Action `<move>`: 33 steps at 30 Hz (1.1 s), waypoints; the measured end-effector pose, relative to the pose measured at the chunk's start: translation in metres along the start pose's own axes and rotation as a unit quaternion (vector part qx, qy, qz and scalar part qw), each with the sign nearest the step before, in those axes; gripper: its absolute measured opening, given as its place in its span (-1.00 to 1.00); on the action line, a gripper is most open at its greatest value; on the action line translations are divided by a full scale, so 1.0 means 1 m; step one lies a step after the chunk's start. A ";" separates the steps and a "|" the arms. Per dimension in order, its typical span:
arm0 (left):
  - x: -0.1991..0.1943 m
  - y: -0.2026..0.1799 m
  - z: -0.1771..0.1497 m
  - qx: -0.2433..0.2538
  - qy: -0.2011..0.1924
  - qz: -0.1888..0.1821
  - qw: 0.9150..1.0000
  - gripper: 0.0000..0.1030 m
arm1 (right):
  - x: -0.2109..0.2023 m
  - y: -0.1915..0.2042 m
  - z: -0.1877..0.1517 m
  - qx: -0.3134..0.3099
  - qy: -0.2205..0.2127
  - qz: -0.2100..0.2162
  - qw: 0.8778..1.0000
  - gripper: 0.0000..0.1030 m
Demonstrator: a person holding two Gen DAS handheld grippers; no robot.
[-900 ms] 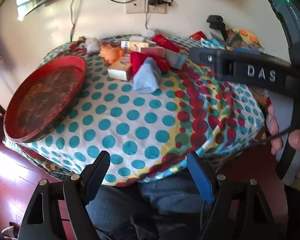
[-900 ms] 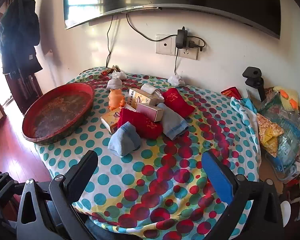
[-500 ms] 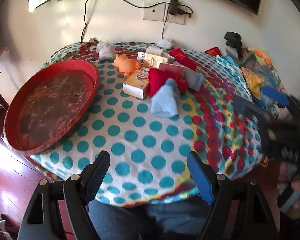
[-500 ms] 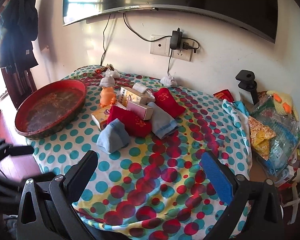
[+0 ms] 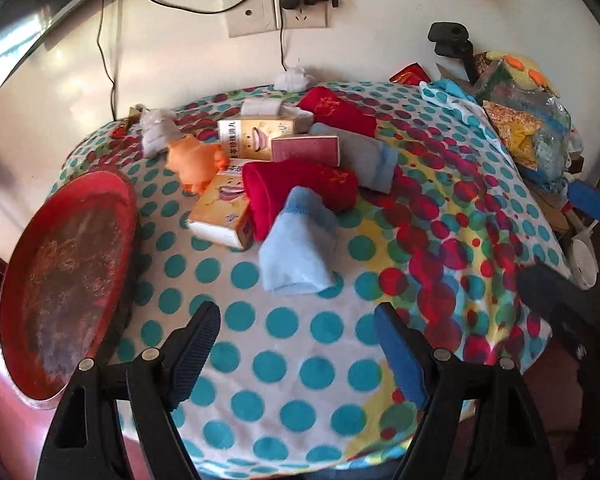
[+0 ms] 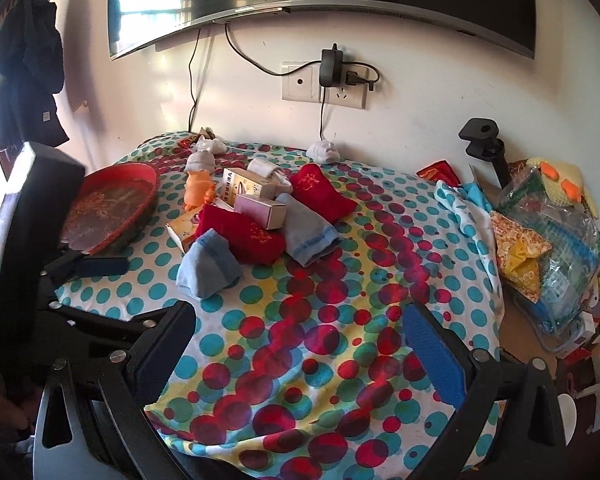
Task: Organize objects
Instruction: 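Move the left tool toward the light blue sock on the table, then grasp the light blue sock with the left tool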
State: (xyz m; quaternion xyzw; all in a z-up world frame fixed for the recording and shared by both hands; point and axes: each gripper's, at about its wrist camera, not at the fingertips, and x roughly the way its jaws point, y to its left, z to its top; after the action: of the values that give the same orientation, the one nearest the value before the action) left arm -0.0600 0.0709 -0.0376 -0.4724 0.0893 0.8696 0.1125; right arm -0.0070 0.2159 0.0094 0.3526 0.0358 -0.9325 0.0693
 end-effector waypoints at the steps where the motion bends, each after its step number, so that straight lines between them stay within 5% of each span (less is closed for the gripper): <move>1: 0.003 -0.002 0.002 0.000 0.002 0.003 1.000 0.58 | 0.000 -0.002 -0.001 0.002 0.000 -0.001 1.000 1.00; 16: 0.050 0.003 0.025 -0.012 0.014 0.027 0.999 0.58 | 0.008 -0.024 -0.005 0.031 0.007 0.001 0.999 1.00; 26: 0.066 0.014 0.029 -0.011 0.005 0.004 1.000 0.57 | 0.023 -0.024 -0.002 0.042 0.007 0.013 0.999 1.00; 27: 0.068 0.013 0.028 -0.009 0.008 0.000 1.000 0.54 | 0.025 -0.023 -0.001 0.042 0.007 0.014 0.999 1.00; 29: 0.072 0.013 0.028 -0.004 0.013 -0.011 1.000 -0.01 | 0.030 -0.023 0.000 0.040 0.010 0.017 0.999 1.00; 33: 0.074 0.008 0.028 0.008 0.013 -0.029 0.999 -0.21 | 0.037 -0.023 0.002 0.042 0.013 0.021 0.999 1.00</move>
State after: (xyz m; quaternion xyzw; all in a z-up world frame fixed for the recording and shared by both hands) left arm -0.1235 0.0788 -0.0846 -0.4848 0.0837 0.8592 0.1401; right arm -0.0393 0.2342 -0.0137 0.3677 -0.0103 -0.9270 0.0731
